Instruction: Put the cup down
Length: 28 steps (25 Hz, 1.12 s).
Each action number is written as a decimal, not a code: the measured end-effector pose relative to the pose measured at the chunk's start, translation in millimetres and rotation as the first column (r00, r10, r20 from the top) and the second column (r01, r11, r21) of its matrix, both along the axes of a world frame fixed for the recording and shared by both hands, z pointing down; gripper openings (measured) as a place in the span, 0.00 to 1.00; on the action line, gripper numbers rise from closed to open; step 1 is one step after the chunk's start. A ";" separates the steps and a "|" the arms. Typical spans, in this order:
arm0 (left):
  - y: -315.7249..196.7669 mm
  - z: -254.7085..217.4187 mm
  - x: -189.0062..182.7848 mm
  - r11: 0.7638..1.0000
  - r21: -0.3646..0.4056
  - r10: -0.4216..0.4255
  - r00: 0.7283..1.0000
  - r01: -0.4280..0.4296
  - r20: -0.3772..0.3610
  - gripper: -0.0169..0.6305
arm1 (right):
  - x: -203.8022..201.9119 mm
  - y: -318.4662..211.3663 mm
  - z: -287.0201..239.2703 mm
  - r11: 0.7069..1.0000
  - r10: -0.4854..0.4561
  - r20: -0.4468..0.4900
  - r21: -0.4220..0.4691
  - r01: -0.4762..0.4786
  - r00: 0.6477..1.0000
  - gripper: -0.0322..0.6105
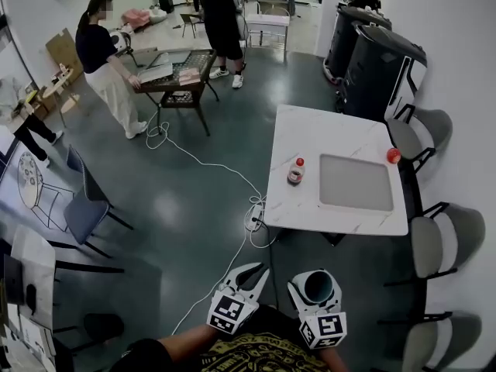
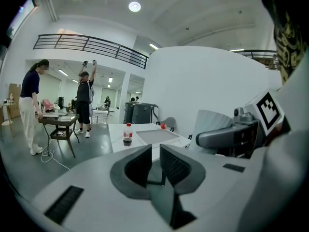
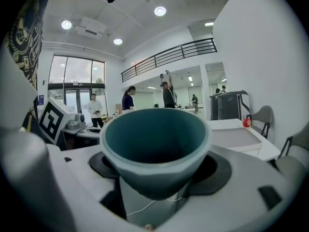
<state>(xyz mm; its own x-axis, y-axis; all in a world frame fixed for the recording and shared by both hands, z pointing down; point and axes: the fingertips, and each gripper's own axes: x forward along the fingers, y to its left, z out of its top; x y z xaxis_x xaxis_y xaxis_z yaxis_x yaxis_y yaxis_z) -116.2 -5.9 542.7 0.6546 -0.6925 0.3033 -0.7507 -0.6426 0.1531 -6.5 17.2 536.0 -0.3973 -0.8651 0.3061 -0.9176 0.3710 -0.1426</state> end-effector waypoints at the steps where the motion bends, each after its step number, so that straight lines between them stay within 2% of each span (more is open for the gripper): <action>1: -4.8 -0.2 -3.4 1.000 0.000 0.003 1.000 -0.003 -0.011 0.11 | -3.6 -4.7 -1.4 1.000 0.003 -0.010 0.001 -0.003 1.000 0.65; 9: -37.2 -6.0 -32.2 1.000 0.021 -0.003 0.996 0.005 -0.090 0.11 | -32.7 -33.1 -11.1 1.000 0.002 -0.097 0.000 -0.002 0.995 0.65; 15: -55.5 -6.6 -49.1 0.999 0.022 -0.030 0.994 0.032 -0.106 0.11 | -48.3 -57.2 -16.3 1.000 -0.025 -0.119 0.010 0.027 0.993 0.65; 22: -81.2 -11.4 -50.5 0.998 0.046 -0.047 0.996 0.051 -0.078 0.11 | -52.0 -87.4 -14.1 0.998 -0.060 -0.099 0.024 0.063 0.993 0.65; 28: -110.2 -14.3 -16.1 0.996 0.069 -0.045 0.998 0.047 -0.035 0.11 | -20.3 -120.0 -14.2 0.997 -0.070 -0.078 0.037 0.073 0.995 0.65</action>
<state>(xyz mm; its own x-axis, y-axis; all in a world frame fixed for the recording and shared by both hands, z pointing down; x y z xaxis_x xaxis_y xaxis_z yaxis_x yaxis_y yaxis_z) -132.3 -116.2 528.4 0.6306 -0.7408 0.2314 -0.7749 -0.6176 0.1346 -26.9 -102.8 521.8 -0.4358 -0.8473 0.3035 -0.8960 0.4404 -0.0571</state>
